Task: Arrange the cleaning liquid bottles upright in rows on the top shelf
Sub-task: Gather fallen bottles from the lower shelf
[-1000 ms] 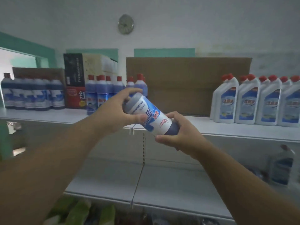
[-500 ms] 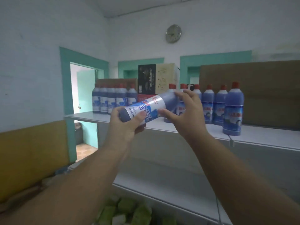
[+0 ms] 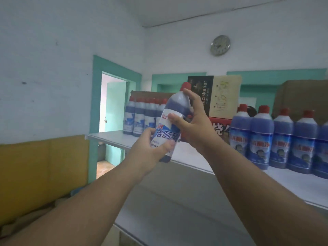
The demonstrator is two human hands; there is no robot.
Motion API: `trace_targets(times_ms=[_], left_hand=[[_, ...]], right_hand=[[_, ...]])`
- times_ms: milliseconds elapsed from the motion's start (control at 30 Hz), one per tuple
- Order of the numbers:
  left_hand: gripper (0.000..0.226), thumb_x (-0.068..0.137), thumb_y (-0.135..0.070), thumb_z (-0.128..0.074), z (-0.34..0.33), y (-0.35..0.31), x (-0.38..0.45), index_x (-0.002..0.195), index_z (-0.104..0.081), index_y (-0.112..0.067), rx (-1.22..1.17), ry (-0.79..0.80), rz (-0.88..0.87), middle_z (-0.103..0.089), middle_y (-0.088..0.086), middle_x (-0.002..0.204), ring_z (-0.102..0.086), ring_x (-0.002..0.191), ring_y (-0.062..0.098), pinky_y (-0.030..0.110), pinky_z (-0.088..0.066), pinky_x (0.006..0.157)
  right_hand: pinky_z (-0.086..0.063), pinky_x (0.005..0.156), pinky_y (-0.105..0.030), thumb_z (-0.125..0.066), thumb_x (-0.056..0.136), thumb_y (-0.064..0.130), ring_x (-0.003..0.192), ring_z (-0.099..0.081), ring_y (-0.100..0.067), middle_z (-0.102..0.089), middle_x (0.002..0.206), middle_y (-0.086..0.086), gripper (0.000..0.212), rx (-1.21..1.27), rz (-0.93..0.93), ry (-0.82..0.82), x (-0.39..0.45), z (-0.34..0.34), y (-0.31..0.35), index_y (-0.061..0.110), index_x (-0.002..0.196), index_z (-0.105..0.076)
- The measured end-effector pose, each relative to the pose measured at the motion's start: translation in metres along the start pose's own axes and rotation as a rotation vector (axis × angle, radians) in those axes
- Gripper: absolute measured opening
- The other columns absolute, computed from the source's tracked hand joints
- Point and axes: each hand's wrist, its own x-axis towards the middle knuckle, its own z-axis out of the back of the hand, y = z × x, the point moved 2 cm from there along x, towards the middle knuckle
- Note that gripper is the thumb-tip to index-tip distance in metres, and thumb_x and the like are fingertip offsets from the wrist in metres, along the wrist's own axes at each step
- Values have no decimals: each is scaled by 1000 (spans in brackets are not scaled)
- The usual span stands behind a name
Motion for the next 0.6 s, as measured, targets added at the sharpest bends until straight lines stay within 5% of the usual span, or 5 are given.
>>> trace_targets(times_ms=[300, 500, 600], left_hand=[[44, 89, -50, -66, 28, 44, 104, 122, -43, -34, 177, -9, -69, -63, -20, 103, -64, 89, -1, 31, -56, 85], [43, 89, -44, -68, 30, 74, 160, 121, -43, -30, 150, 132, -130, -60, -21, 99, -60, 77, -16, 10, -48, 64], [48, 86, -50, -68, 26, 84, 189, 122, -42, -33, 188, 284, -158, -60, -21, 103, -57, 86, -11, 15, -44, 69]], right_hand=[[-63, 75, -40, -77, 84, 34, 97, -70, -18, -60, 124, 1, 69, -180, -42, -75, 107, -35, -63, 31, 140, -37], [-63, 76, -39, -79, 81, 40, 93, -71, -18, -63, 113, -1, 61, -303, -131, -84, 150, -40, -85, 28, 128, -42], [-63, 75, -37, -80, 82, 34, 93, -69, -16, -62, 112, 3, 59, -365, -143, -138, 157, -35, -94, 31, 126, -41]])
